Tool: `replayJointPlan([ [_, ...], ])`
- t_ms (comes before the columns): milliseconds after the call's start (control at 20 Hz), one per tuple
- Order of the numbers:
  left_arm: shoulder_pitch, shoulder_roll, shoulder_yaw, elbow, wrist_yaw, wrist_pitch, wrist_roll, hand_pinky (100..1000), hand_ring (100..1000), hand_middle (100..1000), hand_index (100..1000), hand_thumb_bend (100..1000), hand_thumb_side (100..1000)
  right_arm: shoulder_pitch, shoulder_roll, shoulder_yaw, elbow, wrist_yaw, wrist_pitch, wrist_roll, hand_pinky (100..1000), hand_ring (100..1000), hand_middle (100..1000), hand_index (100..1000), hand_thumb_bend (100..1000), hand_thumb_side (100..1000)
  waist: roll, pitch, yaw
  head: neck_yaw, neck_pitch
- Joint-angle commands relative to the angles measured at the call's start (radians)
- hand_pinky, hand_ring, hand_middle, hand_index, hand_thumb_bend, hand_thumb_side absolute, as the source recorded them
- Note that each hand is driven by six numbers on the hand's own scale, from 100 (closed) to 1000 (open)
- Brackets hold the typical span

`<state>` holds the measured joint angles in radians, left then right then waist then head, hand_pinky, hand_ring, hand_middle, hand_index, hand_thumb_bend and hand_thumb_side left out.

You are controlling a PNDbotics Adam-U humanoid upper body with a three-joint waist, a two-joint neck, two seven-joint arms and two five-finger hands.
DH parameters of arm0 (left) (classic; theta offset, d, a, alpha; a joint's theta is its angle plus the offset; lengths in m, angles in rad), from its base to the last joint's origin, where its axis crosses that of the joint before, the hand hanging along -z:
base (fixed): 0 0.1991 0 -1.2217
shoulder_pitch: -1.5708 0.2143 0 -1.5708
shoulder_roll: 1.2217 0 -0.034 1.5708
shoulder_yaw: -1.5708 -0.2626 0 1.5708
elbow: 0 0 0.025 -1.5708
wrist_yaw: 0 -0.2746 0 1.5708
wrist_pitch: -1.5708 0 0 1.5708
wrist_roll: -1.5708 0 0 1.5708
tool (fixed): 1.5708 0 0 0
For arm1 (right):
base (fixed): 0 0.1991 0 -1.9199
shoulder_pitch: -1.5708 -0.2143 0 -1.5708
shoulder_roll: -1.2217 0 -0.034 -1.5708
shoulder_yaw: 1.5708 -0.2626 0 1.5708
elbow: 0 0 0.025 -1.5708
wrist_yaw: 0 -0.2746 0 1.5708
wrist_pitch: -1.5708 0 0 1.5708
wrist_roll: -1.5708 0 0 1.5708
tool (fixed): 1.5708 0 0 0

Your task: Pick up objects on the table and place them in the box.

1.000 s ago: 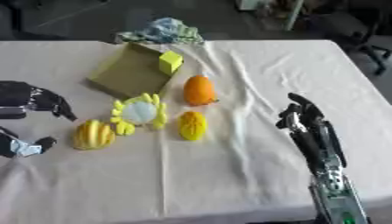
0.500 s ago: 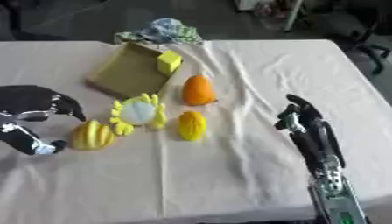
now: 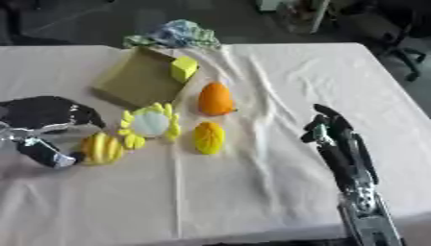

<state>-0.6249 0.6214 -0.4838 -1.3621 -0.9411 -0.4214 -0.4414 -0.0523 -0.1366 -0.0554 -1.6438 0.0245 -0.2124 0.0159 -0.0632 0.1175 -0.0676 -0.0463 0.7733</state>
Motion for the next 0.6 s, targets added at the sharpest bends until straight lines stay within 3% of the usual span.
replayJointPlan([
  [50,-0.019,-0.002,0.008,0.01,-0.008,-0.016,-0.009,780,751,786,886,256,365,-0.006,-0.012,-0.003,-0.011,0.0,-0.001,0.001,555,501,506,851,100,589,0.01,-0.015,-0.003,-0.002,-0.003],
  [350,-0.018,-0.005,0.008,0.015,0.023,-0.021,-0.019,721,660,697,805,200,293,-0.006,-0.012,-0.003,-0.011,0.0,0.0,0.001,555,500,506,851,100,589,0.01,-0.014,-0.004,-0.004,-0.003],
  [450,-0.019,-0.001,0.009,0.006,0.031,-0.02,-0.012,667,575,594,739,165,222,-0.006,-0.012,-0.003,-0.011,0.0,0.0,0.001,554,500,506,850,100,590,0.011,-0.014,-0.004,-0.004,-0.003],
  [600,-0.018,0.01,0.017,-0.022,0.048,-0.015,0.01,611,487,491,663,111,206,-0.006,-0.012,-0.003,-0.011,0.0,0.0,0.001,554,500,506,850,100,590,0.012,-0.014,-0.003,-0.006,-0.003],
])
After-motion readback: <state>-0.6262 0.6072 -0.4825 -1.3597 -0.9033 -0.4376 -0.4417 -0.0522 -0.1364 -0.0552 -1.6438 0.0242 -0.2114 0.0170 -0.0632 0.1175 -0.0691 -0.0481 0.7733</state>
